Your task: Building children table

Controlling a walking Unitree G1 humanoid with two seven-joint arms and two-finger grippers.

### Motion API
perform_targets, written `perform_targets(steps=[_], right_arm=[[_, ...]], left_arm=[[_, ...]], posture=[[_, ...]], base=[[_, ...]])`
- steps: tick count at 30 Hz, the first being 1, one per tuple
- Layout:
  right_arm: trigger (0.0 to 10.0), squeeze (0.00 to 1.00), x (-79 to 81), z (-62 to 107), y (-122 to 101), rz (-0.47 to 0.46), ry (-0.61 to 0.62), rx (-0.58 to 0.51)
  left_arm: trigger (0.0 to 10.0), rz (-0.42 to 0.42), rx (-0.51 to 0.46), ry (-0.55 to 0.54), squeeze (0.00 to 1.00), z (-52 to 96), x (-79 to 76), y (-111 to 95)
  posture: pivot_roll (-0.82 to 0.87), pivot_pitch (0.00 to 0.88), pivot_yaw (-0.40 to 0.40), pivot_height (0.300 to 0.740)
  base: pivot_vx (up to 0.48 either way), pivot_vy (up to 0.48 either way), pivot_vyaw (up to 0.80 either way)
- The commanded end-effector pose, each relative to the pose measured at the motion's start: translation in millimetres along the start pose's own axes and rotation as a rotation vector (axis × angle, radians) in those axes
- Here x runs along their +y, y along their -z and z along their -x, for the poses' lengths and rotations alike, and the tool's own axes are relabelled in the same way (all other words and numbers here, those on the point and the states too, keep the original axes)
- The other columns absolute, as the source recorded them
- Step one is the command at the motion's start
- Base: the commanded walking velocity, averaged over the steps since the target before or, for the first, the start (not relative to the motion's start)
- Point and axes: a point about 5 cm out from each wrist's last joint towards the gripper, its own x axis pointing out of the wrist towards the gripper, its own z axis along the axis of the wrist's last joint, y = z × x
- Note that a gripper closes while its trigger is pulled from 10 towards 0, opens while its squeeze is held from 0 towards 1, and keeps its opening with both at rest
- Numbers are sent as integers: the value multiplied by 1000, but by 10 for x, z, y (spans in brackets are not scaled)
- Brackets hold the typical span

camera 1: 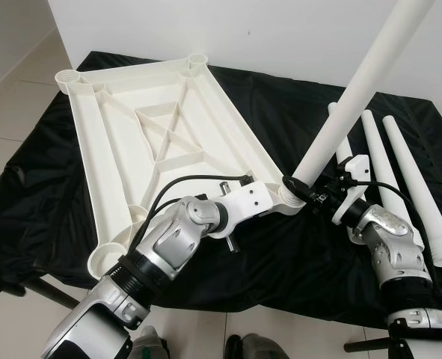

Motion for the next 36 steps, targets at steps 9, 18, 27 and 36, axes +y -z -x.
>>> perform_targets(steps=[9,18,27,36], right_arm=[[10000,0,148,-77,-48,-62,87,-80],[10000,0,276,-146,-119,-74,223,-131],[10000,0,591,-314,-134,-158,447,-172],[10000,0,721,-356,-87,-189,608,-154]], left_arm=[[10000,-35,-14,28,0,-41,-60,-55],[10000,-34,-14,29,0,-47,-67,-53],[10000,-30,-16,31,0,-56,-91,-54],[10000,-32,-17,33,0,-59,-102,-54]], posture=[[-47,34,-34,740],[-46,33,-42,740],[-41,25,-53,740],[-36,17,-58,740]], base=[[0,0,0],[0,0,0],[0,0,0],[0,0,0]])
